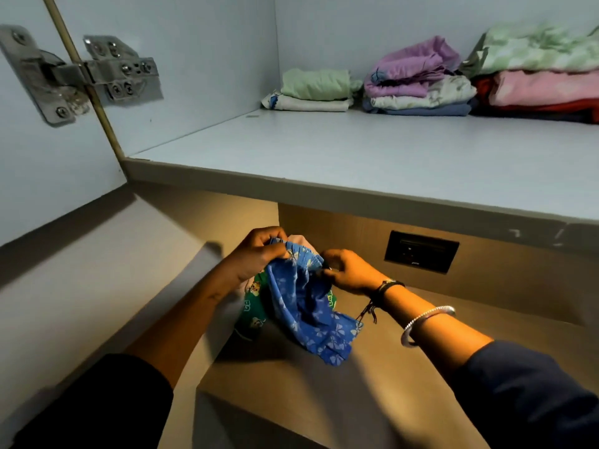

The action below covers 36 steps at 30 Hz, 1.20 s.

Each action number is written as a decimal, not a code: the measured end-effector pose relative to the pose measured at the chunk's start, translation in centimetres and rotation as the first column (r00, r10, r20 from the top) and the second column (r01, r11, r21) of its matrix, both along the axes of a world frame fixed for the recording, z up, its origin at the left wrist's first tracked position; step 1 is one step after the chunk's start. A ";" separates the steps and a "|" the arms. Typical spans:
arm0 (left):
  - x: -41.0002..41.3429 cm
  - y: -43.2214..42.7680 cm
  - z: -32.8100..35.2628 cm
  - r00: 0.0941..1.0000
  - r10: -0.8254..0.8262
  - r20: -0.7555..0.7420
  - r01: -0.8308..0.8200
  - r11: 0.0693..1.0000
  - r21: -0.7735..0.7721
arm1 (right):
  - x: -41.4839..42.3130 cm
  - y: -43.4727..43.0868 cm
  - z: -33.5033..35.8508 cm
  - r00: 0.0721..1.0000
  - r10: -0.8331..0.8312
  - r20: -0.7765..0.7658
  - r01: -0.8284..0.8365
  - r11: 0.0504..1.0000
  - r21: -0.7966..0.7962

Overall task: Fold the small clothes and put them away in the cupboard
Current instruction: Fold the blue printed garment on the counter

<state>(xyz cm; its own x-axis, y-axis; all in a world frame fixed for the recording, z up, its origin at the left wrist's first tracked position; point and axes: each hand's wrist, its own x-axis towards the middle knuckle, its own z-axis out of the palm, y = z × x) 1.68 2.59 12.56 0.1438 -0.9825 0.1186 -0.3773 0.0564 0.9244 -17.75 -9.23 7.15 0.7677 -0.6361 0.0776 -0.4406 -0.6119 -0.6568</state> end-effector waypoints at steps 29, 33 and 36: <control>-15.3 -2.2 1.5 0.948 0.318 -0.024 -0.318 0.948 -0.008 | -12.2 5.0 4.5 0.550 -0.580 0.601 0.653 0.747 0.123; -18.8 -1.5 0.4 0.928 0.183 -0.325 -0.160 0.982 0.095 | -11.3 8.5 3.4 0.633 -0.536 0.559 0.671 0.740 -0.051; -19.4 -0.9 0.5 0.864 0.154 -0.479 -0.101 0.986 0.135 | -11.5 9.8 3.2 0.697 -0.499 0.516 0.618 0.782 -0.079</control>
